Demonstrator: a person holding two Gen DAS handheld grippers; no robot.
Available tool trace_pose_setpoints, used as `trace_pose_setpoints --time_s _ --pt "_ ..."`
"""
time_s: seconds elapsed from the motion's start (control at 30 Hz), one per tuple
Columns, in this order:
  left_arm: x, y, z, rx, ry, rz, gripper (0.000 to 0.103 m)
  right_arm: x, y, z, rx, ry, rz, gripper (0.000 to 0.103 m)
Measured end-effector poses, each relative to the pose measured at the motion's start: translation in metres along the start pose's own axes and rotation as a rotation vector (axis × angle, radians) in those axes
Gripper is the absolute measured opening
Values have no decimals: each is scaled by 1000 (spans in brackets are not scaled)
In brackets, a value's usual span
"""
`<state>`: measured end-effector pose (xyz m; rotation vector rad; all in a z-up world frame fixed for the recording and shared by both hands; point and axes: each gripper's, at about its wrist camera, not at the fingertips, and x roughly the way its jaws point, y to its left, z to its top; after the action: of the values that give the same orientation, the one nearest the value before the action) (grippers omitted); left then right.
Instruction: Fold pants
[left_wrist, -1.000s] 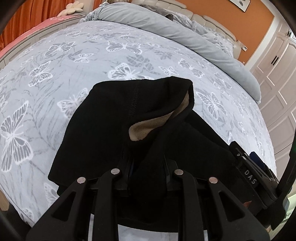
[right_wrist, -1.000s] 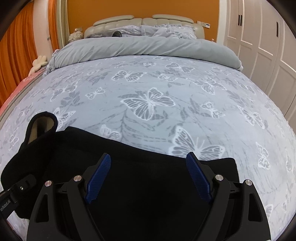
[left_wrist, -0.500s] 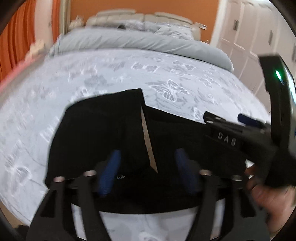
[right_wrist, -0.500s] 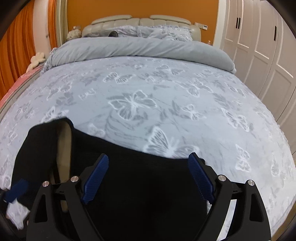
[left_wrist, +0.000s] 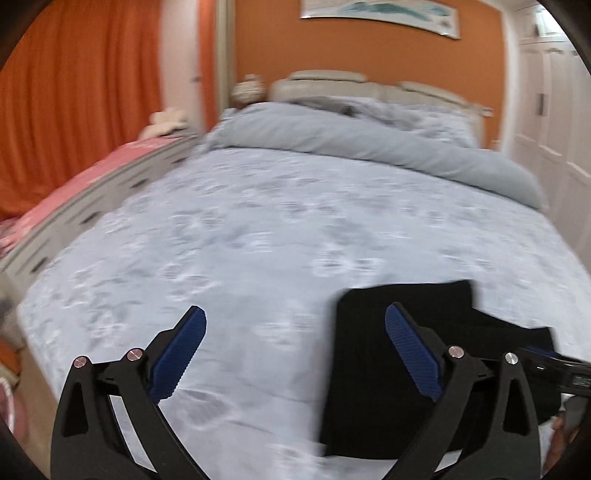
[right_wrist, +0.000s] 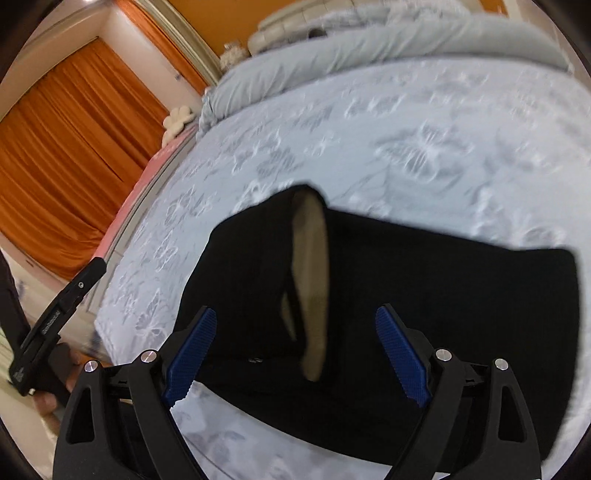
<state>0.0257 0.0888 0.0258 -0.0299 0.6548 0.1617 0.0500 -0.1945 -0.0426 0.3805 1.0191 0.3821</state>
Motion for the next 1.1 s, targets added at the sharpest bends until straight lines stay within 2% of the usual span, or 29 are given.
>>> trace_pose_setpoints --time_s 0.07,0.17,0.23,0.27,0.3,0.33,0.37,0.4,0.43,0.47,0.57,0.67,0.8,0.93,1.0,1.07,1.1 --pt "5 14 0 -6 2 29 96 18 0 0 34 40 8 86" --pt "11 24 -4 3 26 21 96 50 0 -1 62 100 -25 87" --pt "14 28 -8 9 55 4 96 59 1 -3 63 95 -50 89" --pt "16 29 -10 10 73 -6 96 60 5 -5 46 74 -57 85" --pt "18 30 -11 10 88 -16 96 61 12 -6 15 60 -63 76" --pt "20 31 -13 9 97 -20 96 63 18 -7 -16 65 -60 52" --pt "22 32 -13 8 103 -21 96 64 25 -8 -43 67 -60 38" --pt "22 32 -14 7 105 -21 96 63 29 -8 -51 61 -71 34" --pt "22 31 -15 5 109 -24 96 61 31 -6 -58 55 -77 22" --pt "22 29 -15 4 109 -26 96 56 37 -6 -75 43 -84 17" --pt "21 22 -13 -1 107 -36 96 34 49 0 -110 -10 -64 14" --pt "19 12 -11 -8 98 -40 96 -8 65 8 -154 -97 -10 12" --pt "20 -7 -9 -9 95 -60 96 -62 59 12 -161 -206 -12 12" --pt "22 -30 -11 21 96 -72 96 -102 9 13 -90 -266 -87 12" --pt "23 -43 -15 46 99 -75 96 -115 -24 9 -28 -263 -127 11" --pt "25 -53 -18 65 105 -80 96 -122 -57 2 30 -247 -174 4" --pt "26 -60 -21 79 110 -88 96 -124 -78 -3 65 -230 -183 4"
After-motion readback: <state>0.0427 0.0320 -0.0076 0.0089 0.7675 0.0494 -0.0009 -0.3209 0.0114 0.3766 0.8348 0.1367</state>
